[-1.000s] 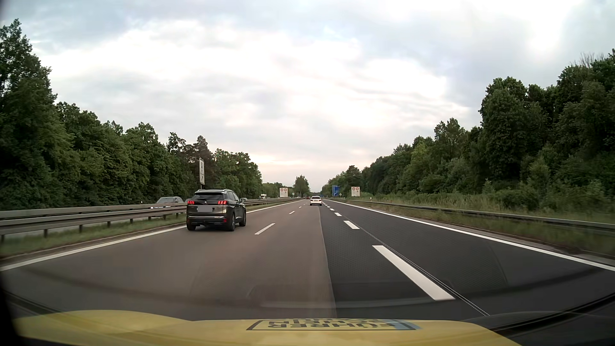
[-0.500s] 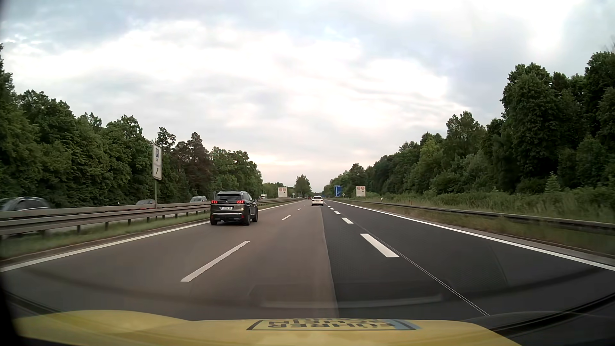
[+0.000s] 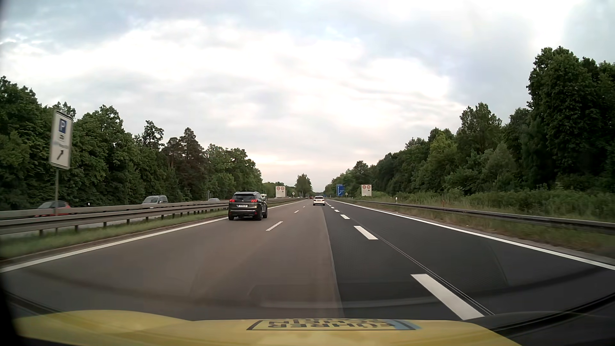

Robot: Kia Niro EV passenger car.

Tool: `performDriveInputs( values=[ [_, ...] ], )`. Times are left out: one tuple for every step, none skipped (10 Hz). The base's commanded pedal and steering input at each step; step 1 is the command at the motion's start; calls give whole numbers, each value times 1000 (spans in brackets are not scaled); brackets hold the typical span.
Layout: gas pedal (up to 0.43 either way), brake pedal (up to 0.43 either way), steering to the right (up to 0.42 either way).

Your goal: Follow the waypoints while adhering to traffic rules and regulations

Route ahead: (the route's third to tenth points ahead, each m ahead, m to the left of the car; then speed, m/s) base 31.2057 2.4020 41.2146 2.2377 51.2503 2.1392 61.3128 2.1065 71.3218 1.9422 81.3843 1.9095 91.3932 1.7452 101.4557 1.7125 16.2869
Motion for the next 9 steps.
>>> performDriveInputs(
  values=[
    [0,0,-1],
    [0,0,0],
    [0,0,0],
    [0,0,0],
    [59,0,0],
    [79,0,0],
    [79,0,0],
    [79,0,1],
    [79,0,1]
  ],
)
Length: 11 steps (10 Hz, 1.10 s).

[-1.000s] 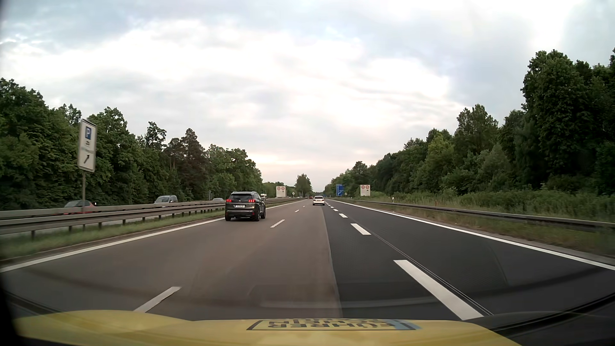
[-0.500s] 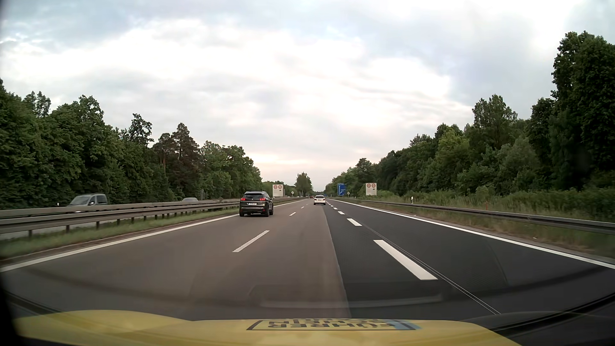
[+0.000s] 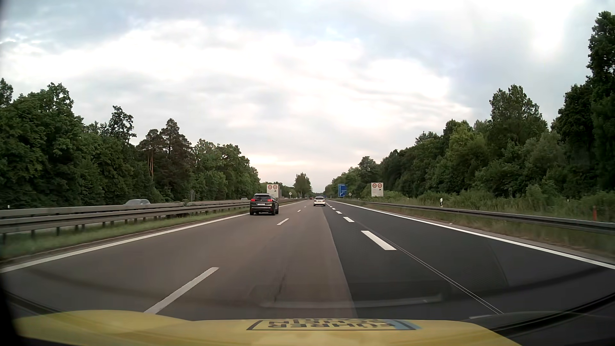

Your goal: Follow the waypoints while adhering to traffic rules and regulations

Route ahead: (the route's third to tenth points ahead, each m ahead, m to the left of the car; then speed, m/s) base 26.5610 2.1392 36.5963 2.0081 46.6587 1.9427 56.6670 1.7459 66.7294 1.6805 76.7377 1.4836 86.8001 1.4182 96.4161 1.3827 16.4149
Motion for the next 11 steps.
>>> performDriveInputs(
  values=[
    [79,0,1],
    [79,0,0],
    [79,0,1],
    [79,0,1],
    [79,0,0],
    [79,0,1],
    [79,0,1],
    [79,0,0],
    [79,0,0],
    [79,0,1],
    [79,0,0]
  ],
)
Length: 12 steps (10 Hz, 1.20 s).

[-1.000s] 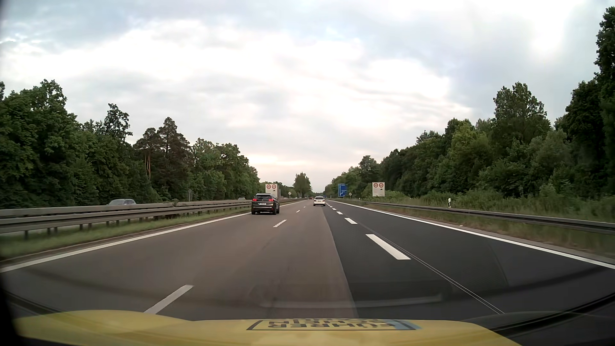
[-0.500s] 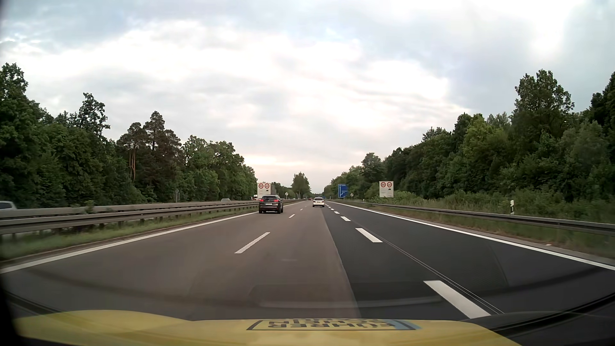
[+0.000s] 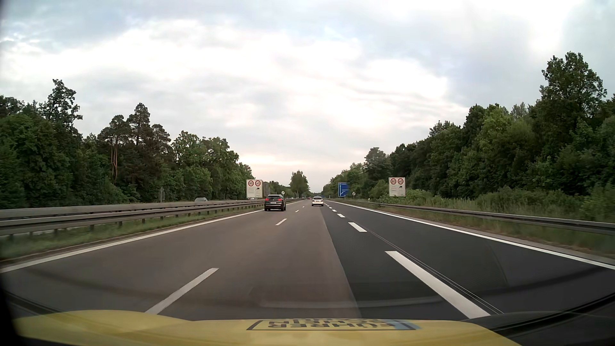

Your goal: Follow the waypoints while adhering to traffic rules and regulations

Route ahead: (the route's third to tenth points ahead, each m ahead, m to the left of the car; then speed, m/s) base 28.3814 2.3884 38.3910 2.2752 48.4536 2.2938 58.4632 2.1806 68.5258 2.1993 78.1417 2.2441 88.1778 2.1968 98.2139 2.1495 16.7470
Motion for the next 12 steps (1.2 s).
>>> performDriveInputs(
  values=[
    [79,0,0],
    [79,0,0],
    [79,0,0],
    [79,0,0],
    [79,0,0],
    [79,0,0],
    [79,0,0],
    [79,0,0],
    [79,0,-1],
    [79,0,-1],
    [79,0,-1],
    [87,0,-1]
  ],
)
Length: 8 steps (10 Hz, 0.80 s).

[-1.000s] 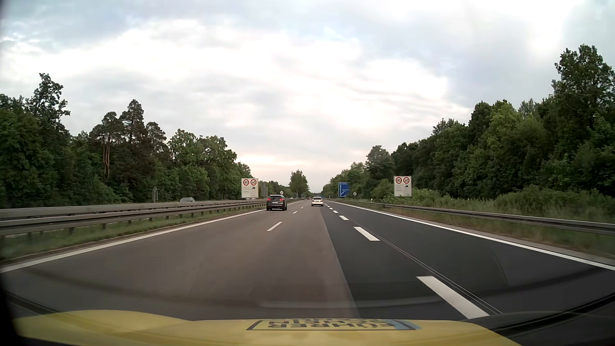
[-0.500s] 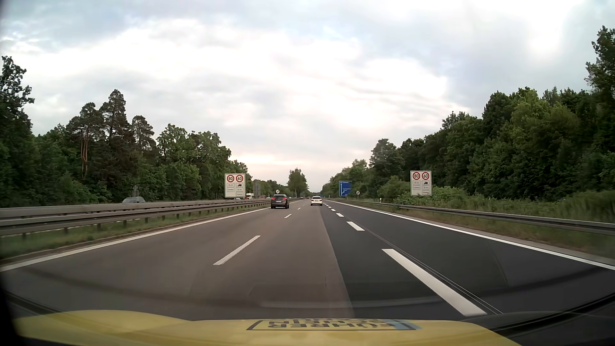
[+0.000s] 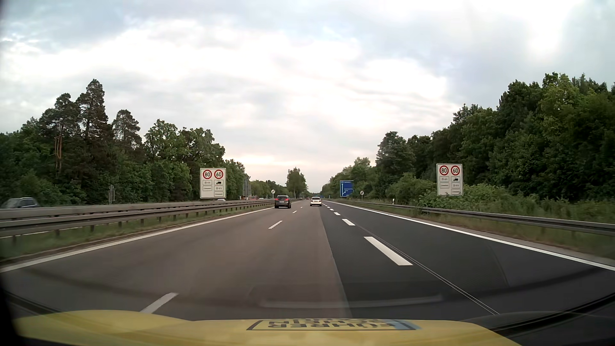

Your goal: Follow the waypoints while adhering to traffic rules and regulations

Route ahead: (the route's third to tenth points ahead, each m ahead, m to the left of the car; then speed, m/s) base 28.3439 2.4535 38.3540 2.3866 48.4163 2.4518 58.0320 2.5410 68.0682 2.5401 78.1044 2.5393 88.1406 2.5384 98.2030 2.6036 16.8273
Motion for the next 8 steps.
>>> performDriveInputs(
  values=[
    [98,0,-1],
    [110,0,-1],
    [110,0,-1],
    [110,0,-1],
    [110,0,-1],
    [110,0,-1],
    [110,0,-1],
    [110,0,-1]
  ],
)
